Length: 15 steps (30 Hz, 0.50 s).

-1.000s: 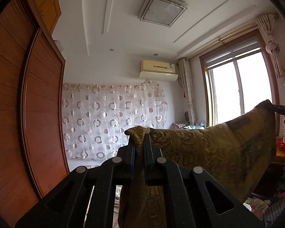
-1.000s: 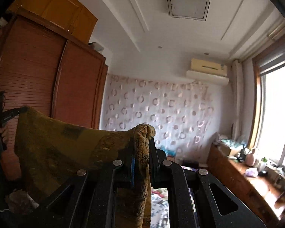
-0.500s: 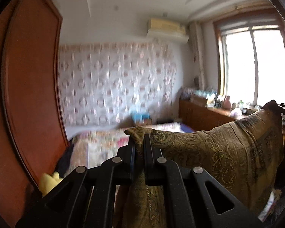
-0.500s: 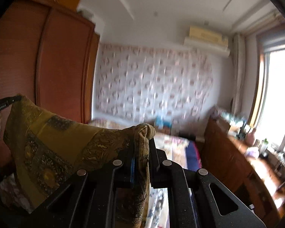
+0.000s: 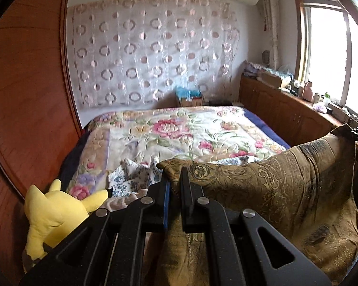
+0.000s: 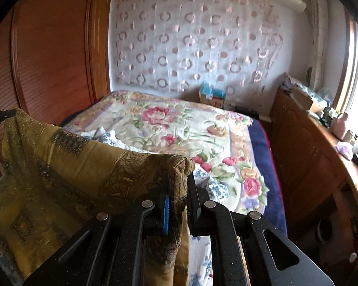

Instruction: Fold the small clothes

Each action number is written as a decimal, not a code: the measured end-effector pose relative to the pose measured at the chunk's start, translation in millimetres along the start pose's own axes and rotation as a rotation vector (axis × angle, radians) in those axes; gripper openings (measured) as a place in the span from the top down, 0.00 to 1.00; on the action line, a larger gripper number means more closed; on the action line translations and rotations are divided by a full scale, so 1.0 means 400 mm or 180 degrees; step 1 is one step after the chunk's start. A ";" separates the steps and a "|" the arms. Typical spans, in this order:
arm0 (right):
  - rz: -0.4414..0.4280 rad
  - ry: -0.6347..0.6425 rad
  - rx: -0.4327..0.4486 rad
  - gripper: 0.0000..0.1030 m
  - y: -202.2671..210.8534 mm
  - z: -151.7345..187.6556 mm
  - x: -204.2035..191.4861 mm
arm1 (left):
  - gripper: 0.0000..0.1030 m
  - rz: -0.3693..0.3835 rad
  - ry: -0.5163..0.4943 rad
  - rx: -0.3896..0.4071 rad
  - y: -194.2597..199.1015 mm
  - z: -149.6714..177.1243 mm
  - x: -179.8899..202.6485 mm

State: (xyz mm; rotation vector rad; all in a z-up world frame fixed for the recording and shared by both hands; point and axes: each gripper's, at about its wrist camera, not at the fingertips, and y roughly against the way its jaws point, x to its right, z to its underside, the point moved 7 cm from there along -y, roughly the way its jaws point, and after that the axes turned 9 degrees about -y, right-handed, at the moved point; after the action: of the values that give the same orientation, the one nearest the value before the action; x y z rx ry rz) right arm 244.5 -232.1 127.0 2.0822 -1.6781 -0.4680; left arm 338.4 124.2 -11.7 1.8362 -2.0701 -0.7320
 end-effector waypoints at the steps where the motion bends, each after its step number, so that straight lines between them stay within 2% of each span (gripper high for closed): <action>1: 0.0000 -0.0005 -0.0025 0.90 -0.018 -0.018 0.011 | 0.92 0.0003 0.0003 -0.0030 -0.013 0.004 0.001; 3: -0.0003 -0.0002 -0.0086 0.89 -0.053 -0.038 0.031 | 0.92 0.0010 0.0009 -0.0103 -0.041 0.013 -0.001; 9: -0.0017 -0.0064 -0.0237 0.89 -0.149 0.002 0.067 | 0.92 0.0059 0.0006 -0.0222 -0.104 0.021 -0.008; 12: 0.0069 -0.0077 -0.0303 0.88 -0.159 0.013 0.072 | 0.80 -0.0015 -0.0031 -0.0280 -0.113 0.027 -0.015; 14: 0.0146 -0.0060 -0.0375 0.82 -0.185 0.010 0.069 | 0.69 -0.0048 -0.0034 -0.0262 -0.102 0.035 -0.021; 15: 0.0160 -0.0065 -0.0398 0.79 -0.184 0.015 0.068 | 0.59 0.0002 -0.0008 -0.0248 -0.091 0.042 -0.019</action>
State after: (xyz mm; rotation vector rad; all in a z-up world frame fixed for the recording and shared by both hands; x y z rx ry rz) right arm 308.6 -246.1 83.8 1.9480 -1.6641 -0.5652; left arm 361.6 132.5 -44.3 1.7935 -2.0142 -0.8037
